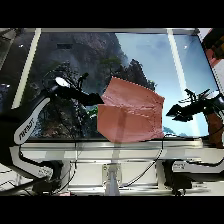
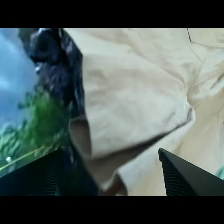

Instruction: Fold the clothes and pants, and hang the long-sleeved shirts on hangers.

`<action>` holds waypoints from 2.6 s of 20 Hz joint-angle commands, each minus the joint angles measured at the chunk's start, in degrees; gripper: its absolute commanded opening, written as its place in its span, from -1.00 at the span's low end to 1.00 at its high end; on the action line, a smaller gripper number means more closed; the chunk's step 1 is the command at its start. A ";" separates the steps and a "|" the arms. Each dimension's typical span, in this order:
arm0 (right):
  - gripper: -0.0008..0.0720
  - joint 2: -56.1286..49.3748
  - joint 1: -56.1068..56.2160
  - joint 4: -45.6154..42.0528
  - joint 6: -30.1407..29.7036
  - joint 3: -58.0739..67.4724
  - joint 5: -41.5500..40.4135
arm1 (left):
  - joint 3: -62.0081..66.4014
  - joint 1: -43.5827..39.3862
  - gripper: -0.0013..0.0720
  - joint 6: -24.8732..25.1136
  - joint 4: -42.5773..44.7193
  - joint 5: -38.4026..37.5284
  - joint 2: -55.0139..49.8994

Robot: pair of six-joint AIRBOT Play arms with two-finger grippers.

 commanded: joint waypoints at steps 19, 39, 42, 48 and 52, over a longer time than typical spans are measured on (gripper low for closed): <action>-0.42 -6.14 15.32 12.48 -1.84 -1.77 -11.23 | 0.09 -9.38 -0.67 1.86 -2.47 14.32 -2.12; -0.91 -6.21 28.02 24.90 -5.57 15.82 -43.36 | 9.75 -5.46 -0.93 1.86 -2.03 37.13 0.79; -0.91 -6.29 32.20 22.08 -5.55 15.80 -54.75 | 9.75 -5.70 -0.93 1.86 -2.03 42.62 -0.72; 0.08 -7.39 32.63 20.72 -5.22 15.67 -54.42 | 9.75 -5.70 0.94 1.86 -2.01 43.93 -1.03; 0.24 -6.69 29.51 20.31 -5.11 15.72 -48.04 | 9.75 -4.46 0.94 1.86 -1.97 36.57 -0.50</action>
